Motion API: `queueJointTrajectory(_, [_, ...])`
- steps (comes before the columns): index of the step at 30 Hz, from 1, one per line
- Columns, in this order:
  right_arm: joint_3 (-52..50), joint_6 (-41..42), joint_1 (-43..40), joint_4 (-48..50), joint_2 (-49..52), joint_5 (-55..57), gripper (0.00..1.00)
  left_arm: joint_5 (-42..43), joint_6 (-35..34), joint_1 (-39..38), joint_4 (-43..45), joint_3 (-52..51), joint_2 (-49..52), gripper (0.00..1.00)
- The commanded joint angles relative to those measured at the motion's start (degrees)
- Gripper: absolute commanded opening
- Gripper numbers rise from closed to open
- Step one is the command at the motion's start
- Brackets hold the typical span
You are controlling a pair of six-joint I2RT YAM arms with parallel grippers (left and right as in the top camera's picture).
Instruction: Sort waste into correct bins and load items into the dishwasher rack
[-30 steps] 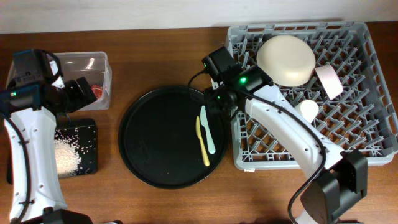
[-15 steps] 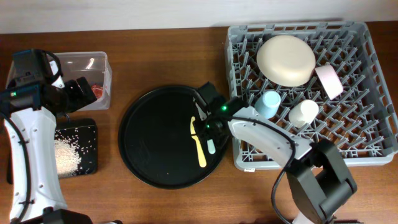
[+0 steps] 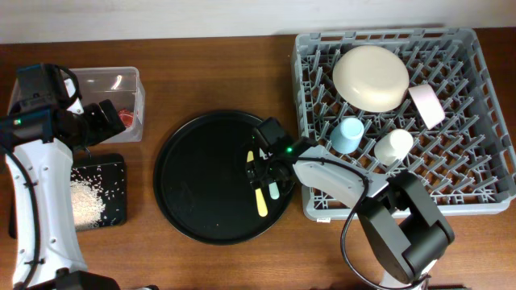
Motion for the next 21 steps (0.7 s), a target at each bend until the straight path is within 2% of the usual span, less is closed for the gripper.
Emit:
queueJointTrajectory(1, [-0.2, -0.8, -0.6, 0.3, 0.4, 0.7, 0.75, -0.4, -0.1, 0.2, 0.0, 0.7, -0.9, 0.99])
queueJointTrajectory(2, [-0.2, -1.2, -0.6, 0.5, 0.4, 0.7, 0.67, -0.4, -0.1, 0.2, 0.0, 0.7, -0.9, 0.99])
queueJointTrajectory(4, [-0.2, -1.2, -0.6, 0.7, 0.4, 0.7, 0.63, -0.4, -0.1, 0.2, 0.0, 0.7, -0.9, 0.99])
queueJointTrajectory(12, [-0.3, -1.2, -0.5, 2.6, 3.5, 0.9, 0.56, -0.4, -0.1, 0.2, 0.0, 0.7, -0.9, 0.99])
queueJointTrajectory(14, [-0.3, -1.2, -0.5, 2.4, 4.4, 1.0, 0.48, -0.4, -0.1, 0.2, 0.0, 0.7, -0.9, 0.99])
queueJointTrajectory(17, [-0.3, -1.2, -0.5, 2.5, 4.5, 0.9, 0.26, -0.4, -0.1, 0.2, 0.0, 0.7, -0.9, 0.99])
queueJointTrajectory(21, [-0.2, -1.2, -0.5, 2.3, 4.0, 0.9, 0.24, -0.4, -0.1, 0.2, 0.0, 0.7, -0.9, 0.99])
